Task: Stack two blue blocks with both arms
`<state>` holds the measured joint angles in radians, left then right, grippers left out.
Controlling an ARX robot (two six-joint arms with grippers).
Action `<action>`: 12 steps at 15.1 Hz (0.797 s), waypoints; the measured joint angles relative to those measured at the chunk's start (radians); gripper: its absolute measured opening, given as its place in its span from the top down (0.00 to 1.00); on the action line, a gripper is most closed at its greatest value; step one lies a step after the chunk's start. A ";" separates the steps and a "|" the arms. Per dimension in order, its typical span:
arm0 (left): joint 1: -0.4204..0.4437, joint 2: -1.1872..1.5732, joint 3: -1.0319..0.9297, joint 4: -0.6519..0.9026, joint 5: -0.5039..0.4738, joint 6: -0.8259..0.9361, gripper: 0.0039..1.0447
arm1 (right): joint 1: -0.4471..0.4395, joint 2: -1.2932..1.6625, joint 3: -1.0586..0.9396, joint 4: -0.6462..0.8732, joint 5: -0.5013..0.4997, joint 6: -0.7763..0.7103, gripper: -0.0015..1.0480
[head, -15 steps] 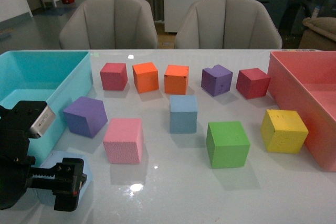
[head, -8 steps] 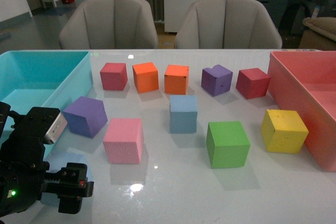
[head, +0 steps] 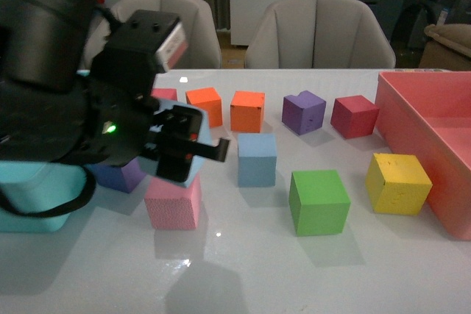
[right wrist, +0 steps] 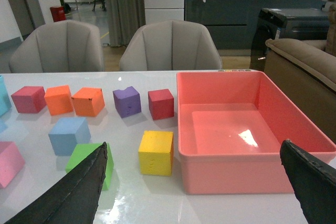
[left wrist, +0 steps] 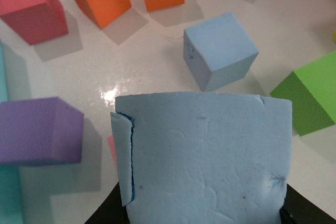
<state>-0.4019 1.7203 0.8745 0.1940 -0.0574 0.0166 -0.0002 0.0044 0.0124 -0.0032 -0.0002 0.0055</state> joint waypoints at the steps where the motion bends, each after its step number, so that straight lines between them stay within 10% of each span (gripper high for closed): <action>1: -0.018 0.061 0.092 -0.054 -0.007 0.012 0.60 | 0.000 0.000 0.000 0.000 0.000 0.000 0.06; 12: -0.110 0.519 0.781 -0.391 -0.064 -0.023 0.60 | 0.000 0.000 0.000 0.000 0.000 0.000 0.06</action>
<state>-0.5117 2.2391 1.6558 -0.1970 -0.1211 -0.0067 -0.0002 0.0044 0.0124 -0.0032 -0.0002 0.0051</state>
